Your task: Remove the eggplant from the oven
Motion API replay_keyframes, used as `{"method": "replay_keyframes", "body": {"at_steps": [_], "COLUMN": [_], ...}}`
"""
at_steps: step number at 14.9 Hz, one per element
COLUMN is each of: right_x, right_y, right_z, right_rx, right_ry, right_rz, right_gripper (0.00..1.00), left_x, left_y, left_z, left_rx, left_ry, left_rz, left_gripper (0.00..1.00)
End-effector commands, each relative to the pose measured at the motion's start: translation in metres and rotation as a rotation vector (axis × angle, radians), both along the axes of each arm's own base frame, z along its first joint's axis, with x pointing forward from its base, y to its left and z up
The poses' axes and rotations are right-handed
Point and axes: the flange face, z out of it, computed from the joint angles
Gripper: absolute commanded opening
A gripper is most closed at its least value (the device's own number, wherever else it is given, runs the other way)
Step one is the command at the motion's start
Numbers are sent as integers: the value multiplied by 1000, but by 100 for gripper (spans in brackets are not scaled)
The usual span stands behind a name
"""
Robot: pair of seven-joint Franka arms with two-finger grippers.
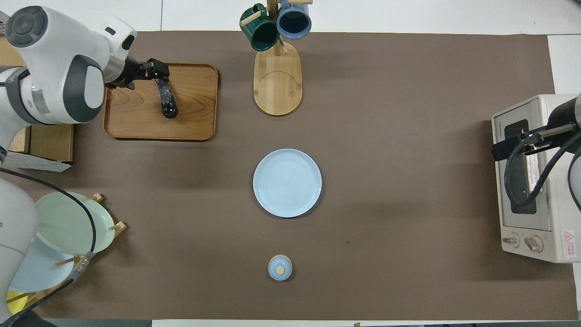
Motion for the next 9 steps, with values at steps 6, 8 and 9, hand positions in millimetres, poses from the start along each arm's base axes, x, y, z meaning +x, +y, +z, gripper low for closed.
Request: {"method": "replay_keyframes", "body": {"at_steps": [6, 8, 9], "right_x": [7, 6, 6], "right_y": [-4, -6, -6], "right_z": [8, 9, 10], "right_rx": [0, 6, 11], "right_ry": [-13, -11, -13], "right_rz": [-19, -24, -26], "right_gripper": [100, 100, 100], "left_x": [-86, -118, -128], "left_y": [38, 39, 40], "left_z": [171, 198, 203], "left_rx": [94, 106, 111], "left_ry": [80, 148, 185], "left_rz": [-2, -9, -18], "left_gripper": [100, 100, 100]}}
